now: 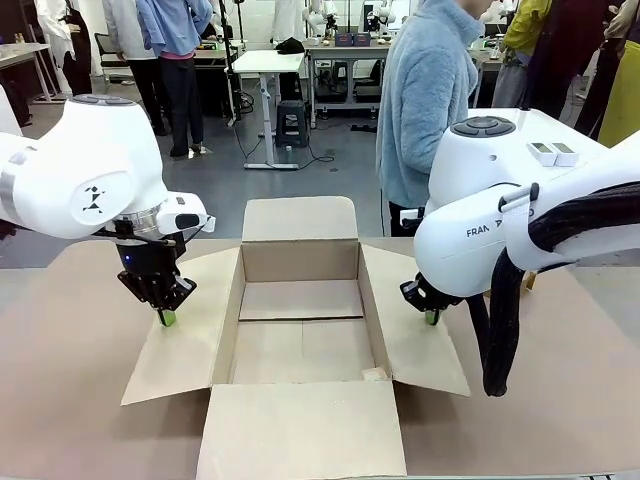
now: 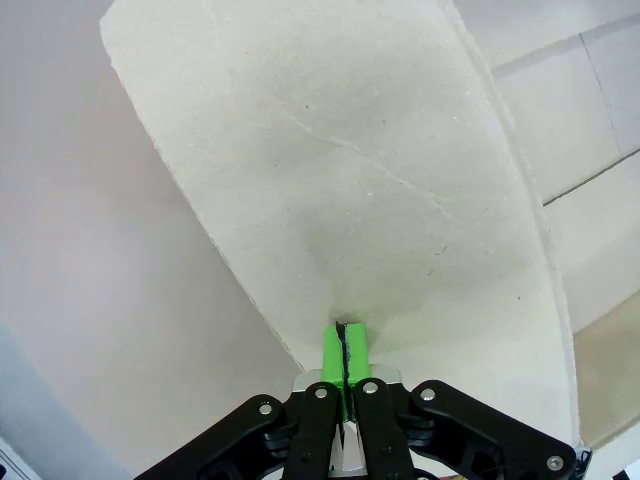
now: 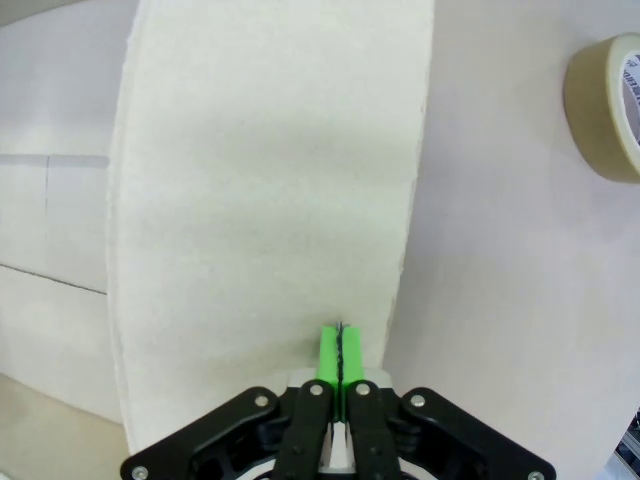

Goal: Wrap the clocks to prevent damage.
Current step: Open the side flaps of the Package Box, then once the human has placed the objects inside and stepped back, release both hands from the side flaps of the Package Box.

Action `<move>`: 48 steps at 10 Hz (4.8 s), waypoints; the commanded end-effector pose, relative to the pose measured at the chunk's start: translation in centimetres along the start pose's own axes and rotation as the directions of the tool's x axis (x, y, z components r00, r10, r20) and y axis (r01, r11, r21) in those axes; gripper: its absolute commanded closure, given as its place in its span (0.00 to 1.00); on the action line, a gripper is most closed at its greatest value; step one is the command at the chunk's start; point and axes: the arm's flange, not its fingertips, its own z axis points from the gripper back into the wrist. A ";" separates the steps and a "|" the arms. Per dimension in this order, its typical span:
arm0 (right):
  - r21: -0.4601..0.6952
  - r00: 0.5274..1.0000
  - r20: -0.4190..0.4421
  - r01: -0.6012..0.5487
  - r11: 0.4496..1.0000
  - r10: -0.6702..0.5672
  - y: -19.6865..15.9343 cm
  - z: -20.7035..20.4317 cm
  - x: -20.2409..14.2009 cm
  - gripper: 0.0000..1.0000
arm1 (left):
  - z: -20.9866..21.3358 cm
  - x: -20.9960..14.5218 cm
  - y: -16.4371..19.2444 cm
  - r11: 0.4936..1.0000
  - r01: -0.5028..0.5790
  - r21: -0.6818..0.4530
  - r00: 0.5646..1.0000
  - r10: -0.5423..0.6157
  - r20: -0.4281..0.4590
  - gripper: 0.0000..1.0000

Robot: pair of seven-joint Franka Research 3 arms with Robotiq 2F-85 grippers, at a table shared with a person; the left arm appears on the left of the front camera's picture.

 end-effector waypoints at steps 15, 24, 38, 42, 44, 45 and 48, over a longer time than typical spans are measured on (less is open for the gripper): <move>0.006 1.000 0.003 0.003 1.000 -0.003 0.0 0.1 0.1 0.99 | -1.7 -0.1 -0.6 1.000 -0.002 -0.021 0.999 0.001 -0.039 1.00; 0.006 1.000 0.003 0.003 1.000 -0.003 0.0 0.1 0.1 0.99 | -1.7 -0.1 -0.6 1.000 -0.002 -0.021 0.999 0.001 -0.039 1.00; 0.006 1.000 0.003 0.003 1.000 -0.003 0.0 0.1 0.1 0.99 | -1.7 -0.1 -0.6 1.000 -0.002 -0.021 0.999 0.001 -0.039 1.00; 0.006 1.000 0.003 0.003 1.000 -0.003 0.0 0.1 0.1 0.99 | -1.7 -0.1 -0.6 1.000 -0.002 -0.021 0.999 0.001 -0.039 1.00; 0.006 1.000 0.003 0.003 1.000 -0.003 0.0 0.1 0.1 0.99 | -1.7 -0.1 -0.6 1.000 -0.002 -0.021 0.999 0.001 -0.039 1.00; 0.006 1.000 0.003 0.003 1.000 -0.003 0.0 0.1 0.1 0.99 | -1.7 -0.1 -0.6 1.000 -0.002 -0.021 0.999 0.001 -0.039 1.00; 0.006 1.000 0.003 0.003 1.000 -0.003 0.0 0.1 0.1 0.99 | -1.7 -0.1 -0.6 1.000 -0.002 -0.021 0.999 0.001 -0.039 1.00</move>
